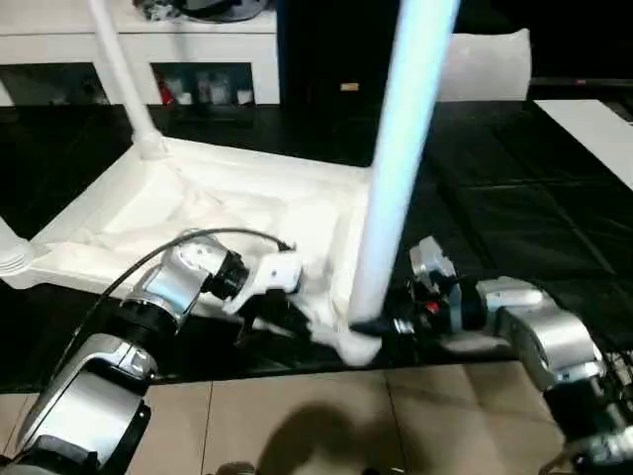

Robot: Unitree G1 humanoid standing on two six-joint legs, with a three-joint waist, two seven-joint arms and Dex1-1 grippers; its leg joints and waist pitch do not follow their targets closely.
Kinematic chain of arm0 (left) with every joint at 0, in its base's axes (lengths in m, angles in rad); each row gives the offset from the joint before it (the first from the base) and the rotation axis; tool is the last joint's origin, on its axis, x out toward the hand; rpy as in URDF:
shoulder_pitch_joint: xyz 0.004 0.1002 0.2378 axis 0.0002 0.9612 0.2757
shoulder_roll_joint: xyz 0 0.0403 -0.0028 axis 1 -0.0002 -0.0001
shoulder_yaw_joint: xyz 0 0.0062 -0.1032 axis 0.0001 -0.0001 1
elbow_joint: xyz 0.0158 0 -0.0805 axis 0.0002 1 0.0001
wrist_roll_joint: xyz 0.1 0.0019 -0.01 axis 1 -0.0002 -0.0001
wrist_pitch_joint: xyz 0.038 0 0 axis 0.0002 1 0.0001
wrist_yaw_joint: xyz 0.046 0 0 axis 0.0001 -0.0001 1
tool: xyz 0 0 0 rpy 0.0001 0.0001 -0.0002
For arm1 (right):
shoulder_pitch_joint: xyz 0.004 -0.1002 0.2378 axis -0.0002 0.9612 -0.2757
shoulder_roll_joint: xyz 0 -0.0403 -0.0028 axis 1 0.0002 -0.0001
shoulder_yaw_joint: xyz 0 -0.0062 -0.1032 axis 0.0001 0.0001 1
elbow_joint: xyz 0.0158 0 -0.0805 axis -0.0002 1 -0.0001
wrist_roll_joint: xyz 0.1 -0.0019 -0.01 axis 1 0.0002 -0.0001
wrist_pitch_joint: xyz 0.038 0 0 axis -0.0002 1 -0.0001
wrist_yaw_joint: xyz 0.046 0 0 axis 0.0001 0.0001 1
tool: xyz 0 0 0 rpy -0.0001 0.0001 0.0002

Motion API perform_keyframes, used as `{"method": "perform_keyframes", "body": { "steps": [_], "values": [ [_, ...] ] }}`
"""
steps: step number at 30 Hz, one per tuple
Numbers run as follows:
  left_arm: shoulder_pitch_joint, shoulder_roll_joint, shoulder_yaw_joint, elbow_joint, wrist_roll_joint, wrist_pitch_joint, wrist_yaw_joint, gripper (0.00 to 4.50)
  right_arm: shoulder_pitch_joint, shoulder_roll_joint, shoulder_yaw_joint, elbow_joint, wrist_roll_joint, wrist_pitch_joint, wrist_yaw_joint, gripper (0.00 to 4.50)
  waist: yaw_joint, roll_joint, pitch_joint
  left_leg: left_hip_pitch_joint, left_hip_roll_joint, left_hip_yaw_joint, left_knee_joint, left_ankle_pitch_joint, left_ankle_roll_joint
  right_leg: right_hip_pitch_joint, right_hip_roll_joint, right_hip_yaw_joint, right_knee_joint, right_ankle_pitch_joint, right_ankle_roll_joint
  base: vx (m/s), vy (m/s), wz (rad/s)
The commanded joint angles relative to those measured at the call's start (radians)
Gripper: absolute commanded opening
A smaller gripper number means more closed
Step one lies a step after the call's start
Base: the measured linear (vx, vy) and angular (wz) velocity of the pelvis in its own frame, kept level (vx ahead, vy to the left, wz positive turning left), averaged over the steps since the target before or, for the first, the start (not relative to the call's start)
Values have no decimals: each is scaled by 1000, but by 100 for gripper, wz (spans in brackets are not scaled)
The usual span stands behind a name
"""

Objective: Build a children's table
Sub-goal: Rotate leg to tighten

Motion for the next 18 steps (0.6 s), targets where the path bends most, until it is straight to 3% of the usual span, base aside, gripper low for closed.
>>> {"method": "perform_keyframes", "body": {
  "steps": [1,4,6,7,10,15,16,18],
  "values": [
    [-40,-78,47,-13,-11,91,190,0,3,97,13,-26,-44,15,-196,206,-9,-6,-63,-3,-9,16,-70,-193,27,63,-49,30,-89,-519,-76,0,0,0],
    [-51,-112,70,-7,-7,138,287,0,4,158,4,-7,-88,39,-331,204,-32,-5,-63,-14,-14,12,-71,-187,13,68,-46,26,-89,-520,-56,0,0,0],
    [-65,-146,92,6,-10,177,369,0,-6,215,-11,12,-99,68,-426,203,-40,-2,-63,-10,-16,13,-69,-197,18,63,-45,26,-94,-521,-56,0,0,0],
    [-84,-197,126,23,-5,227,508,0,-37,298,-31,53,-119,119,-569,199,-51,3,-64,-9,-17,12,-68,-201,24,63,-44,27,-91,-499,-74,0,0,0],
    [-92,-231,152,21,4,261,609,0,-72,349,-42,101,-153,134,-687,198,-62,3,-65,-9,-18,13,-67,-194,29,62,-42,27,-90,-474,-90,0,0,0],
    [-93,-265,169,7,32,295,723,0,-126,406,-51,168,-204,117,-788,198,-69,5,-68,-10,-17,14,-67,-178,48,64,-42,31,-84,-414,-114,0,0,0],
    [-92,-264,169,6,32,294,723,0,-127,406,-52,168,-205,111,-789,253,-68,4,-68,-12,-18,14,-67,-174,53,68,-42,31,-83,-411,-114,0,0,0],
    [-81,-256,158,-5,40,282,706,0,-128,402,-69,169,-207,46,-786,266,-66,6,-71,-12,-15,14,-67,-164,60,69,-45,34,-81,-389,-118,0,0,0]
  ]
}}
